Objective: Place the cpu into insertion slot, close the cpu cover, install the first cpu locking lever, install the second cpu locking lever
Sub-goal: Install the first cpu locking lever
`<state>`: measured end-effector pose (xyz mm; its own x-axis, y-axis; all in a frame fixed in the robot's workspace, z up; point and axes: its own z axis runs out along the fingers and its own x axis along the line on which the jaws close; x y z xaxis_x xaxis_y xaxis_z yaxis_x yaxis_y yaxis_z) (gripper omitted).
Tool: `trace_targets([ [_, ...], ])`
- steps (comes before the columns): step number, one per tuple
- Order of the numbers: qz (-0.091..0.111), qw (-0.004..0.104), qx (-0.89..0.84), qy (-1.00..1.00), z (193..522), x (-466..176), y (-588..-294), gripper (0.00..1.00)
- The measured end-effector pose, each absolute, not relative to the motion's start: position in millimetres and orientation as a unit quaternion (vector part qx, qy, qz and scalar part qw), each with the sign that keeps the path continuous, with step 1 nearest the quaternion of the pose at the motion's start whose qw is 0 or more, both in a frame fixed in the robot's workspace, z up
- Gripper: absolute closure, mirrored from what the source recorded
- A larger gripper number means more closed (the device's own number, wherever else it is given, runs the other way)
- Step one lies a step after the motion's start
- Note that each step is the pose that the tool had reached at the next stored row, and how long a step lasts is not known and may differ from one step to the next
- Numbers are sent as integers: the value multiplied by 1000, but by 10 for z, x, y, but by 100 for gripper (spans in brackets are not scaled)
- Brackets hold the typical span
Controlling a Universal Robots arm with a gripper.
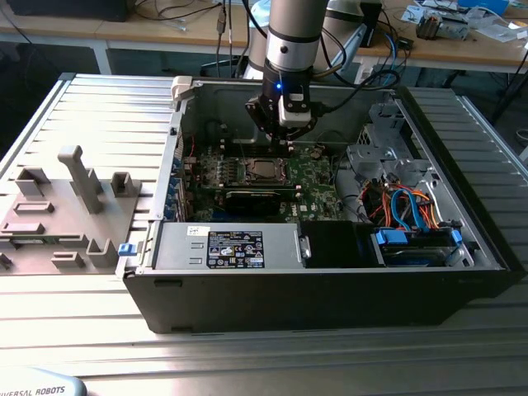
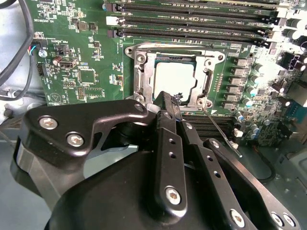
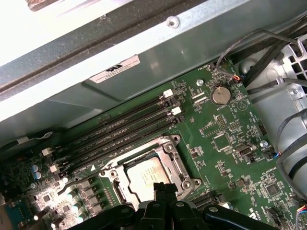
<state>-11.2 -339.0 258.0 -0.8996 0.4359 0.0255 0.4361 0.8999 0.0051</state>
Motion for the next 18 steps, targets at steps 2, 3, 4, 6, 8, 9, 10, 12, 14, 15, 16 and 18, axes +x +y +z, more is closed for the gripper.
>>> trace_targets([
  [2,-5,12,-223,-975,2580,-112,-3391,89],
  [3,-5,12,-223,-975,2580,-112,-3390,89],
  [4,-5,12,-222,-975,2580,-112,-3391,89],
  [6,-5,12,-221,-975,2580,-112,-3390,89],
  [8,-5,12,-221,-975,2579,-112,-3390,89],
  [9,-5,12,-220,-975,2580,-112,-3391,89],
  [10,-5,12,-220,-975,2580,-112,-3390,89],
  [12,-5,12,-219,-976,2580,-112,-3391,89],
  [14,-5,12,-219,-976,2580,-112,-3390,89],
  [15,-5,12,-219,-976,2580,-112,-3390,89],
  [16,-5,12,-219,-976,2580,-112,-3390,89],
  [18,-5,12,-218,-976,2580,-112,-3390,89],
])
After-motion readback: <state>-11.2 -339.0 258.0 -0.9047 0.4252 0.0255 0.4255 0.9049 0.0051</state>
